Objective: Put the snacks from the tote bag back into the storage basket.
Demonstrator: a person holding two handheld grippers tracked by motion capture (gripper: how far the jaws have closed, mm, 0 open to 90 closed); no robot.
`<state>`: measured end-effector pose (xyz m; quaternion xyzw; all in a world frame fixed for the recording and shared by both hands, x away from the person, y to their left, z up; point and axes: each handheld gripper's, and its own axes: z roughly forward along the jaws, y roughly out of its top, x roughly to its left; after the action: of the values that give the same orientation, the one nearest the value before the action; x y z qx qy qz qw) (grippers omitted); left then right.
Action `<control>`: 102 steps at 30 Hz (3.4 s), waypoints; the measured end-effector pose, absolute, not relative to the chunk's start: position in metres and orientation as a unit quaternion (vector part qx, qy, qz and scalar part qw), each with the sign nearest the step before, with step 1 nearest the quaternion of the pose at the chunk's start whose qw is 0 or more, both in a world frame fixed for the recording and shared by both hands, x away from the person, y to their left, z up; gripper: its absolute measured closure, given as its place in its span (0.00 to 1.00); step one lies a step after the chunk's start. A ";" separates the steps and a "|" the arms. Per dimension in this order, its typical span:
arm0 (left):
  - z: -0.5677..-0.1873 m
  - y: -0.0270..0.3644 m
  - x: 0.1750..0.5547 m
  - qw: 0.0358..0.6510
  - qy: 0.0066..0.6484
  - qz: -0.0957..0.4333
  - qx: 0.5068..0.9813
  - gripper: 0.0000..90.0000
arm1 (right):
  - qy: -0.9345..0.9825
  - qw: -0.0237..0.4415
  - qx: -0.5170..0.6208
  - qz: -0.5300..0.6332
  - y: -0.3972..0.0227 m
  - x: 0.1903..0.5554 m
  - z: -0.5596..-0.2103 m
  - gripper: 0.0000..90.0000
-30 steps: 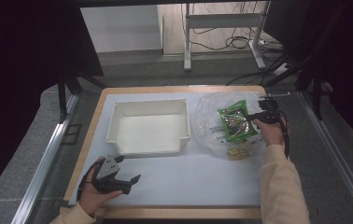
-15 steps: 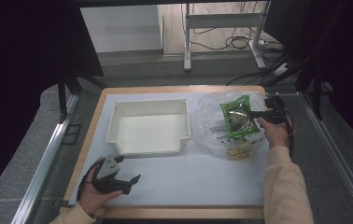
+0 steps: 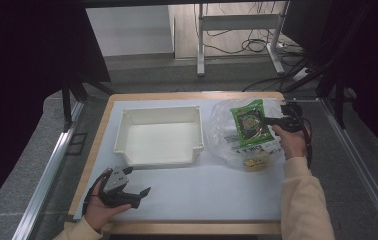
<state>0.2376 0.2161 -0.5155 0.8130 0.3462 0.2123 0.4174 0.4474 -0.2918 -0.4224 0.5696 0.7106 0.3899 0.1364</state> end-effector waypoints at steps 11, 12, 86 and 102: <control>-0.516 0.216 0.238 0.416 0.346 0.213 0.814 0.10 | 0.706 0.136 0.556 0.416 -0.280 0.446 -0.411 1.00; -0.515 0.216 0.238 0.416 0.346 0.213 0.814 0.10 | 0.708 0.136 0.552 0.420 -0.276 0.446 -0.409 1.00; -0.514 0.219 0.236 0.421 0.349 0.215 0.809 0.10 | 0.708 0.107 0.486 0.502 -0.187 0.437 -0.385 1.00; -0.514 0.218 0.236 0.421 0.350 0.214 0.809 0.10 | 0.711 0.095 0.475 0.510 -0.166 0.438 -0.387 1.00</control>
<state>0.2357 0.2185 -0.5139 0.8090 0.3495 0.2143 0.4212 0.4377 -0.1661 -0.3866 0.4745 0.7107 0.5105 0.0955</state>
